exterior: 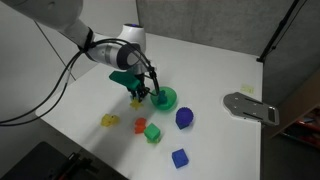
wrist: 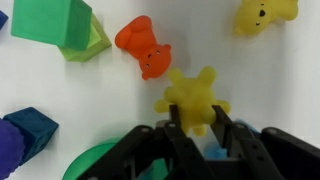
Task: Put the star-shaped toy on the table
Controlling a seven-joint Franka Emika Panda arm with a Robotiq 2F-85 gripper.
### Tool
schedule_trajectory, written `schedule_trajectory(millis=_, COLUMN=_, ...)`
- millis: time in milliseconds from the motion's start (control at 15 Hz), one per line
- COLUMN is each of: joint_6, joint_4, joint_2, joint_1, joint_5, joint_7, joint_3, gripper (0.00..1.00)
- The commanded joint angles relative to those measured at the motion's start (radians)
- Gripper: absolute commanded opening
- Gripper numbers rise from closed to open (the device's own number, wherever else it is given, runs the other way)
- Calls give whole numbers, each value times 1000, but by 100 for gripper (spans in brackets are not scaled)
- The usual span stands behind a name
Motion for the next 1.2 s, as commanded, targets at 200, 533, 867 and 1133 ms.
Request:
schedule_trajectory(millis=200, joint_6=-27, joint_4=-28, joint_2=-34, joint_1=-2, joint_5=-12, joint_7=-34, joint_3=8, gripper=92)
schedule_trajectory(millis=533, joint_6=-90, joint_4=-31, joint_2=-105, joint_1=-17, joint_5=3, joint_7=-59, joint_3=13, gripper=100)
schedule_trajectory(millis=867, joint_6=-198, joint_4=-34, joint_2=-197, joint_1=-34, joint_5=9, joint_7=-59, joint_3=4, gripper=100)
schedule_trajectory(millis=1133, joint_6=-164, joint_4=-82, joint_2=-277, joint_1=-44, joint_5=-5, joint_7=-33, joint_3=-16, gripper=100)
